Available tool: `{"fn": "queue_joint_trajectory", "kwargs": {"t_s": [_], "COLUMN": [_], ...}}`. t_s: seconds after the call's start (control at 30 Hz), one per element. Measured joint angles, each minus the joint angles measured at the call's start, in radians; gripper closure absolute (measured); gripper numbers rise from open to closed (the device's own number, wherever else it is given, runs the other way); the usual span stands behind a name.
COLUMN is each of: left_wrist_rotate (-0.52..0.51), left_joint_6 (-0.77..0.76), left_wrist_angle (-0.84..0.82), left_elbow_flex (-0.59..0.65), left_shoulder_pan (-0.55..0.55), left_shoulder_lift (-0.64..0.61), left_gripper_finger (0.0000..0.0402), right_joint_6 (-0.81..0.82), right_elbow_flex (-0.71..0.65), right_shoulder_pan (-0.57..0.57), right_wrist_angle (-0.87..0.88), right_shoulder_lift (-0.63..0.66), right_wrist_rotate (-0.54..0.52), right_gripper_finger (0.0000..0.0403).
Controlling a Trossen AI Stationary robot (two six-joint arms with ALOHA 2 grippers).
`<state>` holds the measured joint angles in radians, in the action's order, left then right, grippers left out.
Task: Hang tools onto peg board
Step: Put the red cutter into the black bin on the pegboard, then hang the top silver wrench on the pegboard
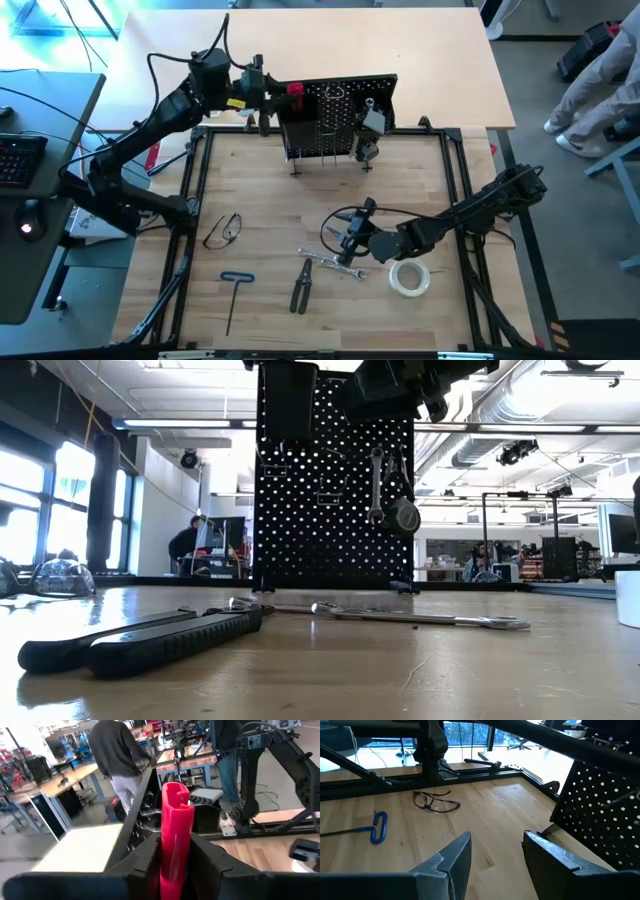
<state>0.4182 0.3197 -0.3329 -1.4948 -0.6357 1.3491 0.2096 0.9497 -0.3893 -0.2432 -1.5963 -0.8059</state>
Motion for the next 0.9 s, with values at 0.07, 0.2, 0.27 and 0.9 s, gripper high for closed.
{"fn": "queue_joint_trajectory", "kwargs": {"t_s": [0.07,0.2,0.27,0.9], "left_wrist_rotate": [-0.007,-0.036,-0.042,-0.049], "left_joint_6": [-0.013,-0.004,-0.001,0.022], "left_wrist_angle": [-0.058,-0.094,-0.111,-0.158], "left_elbow_flex": [0.007,0.006,0.005,0.006], "left_shoulder_pan": [0.0,0.0,-0.001,0.018], "left_shoulder_lift": [0.001,0.006,0.002,-0.205], "left_gripper_finger": [0.0313,0.0301,0.0292,0.023], "right_joint_6": [0.001,0.002,-0.001,-0.072], "right_elbow_flex": [0.0,0.0,0.0,0.0], "right_shoulder_pan": [-0.002,-0.013,-0.017,-0.032], "right_wrist_angle": [0.0,0.0,0.001,-0.001], "right_shoulder_lift": [0.0,0.001,0.001,0.006], "right_wrist_rotate": [0.003,0.002,-0.004,-0.014], "right_gripper_finger": [0.0231,0.0231,0.0231,0.0231]}}
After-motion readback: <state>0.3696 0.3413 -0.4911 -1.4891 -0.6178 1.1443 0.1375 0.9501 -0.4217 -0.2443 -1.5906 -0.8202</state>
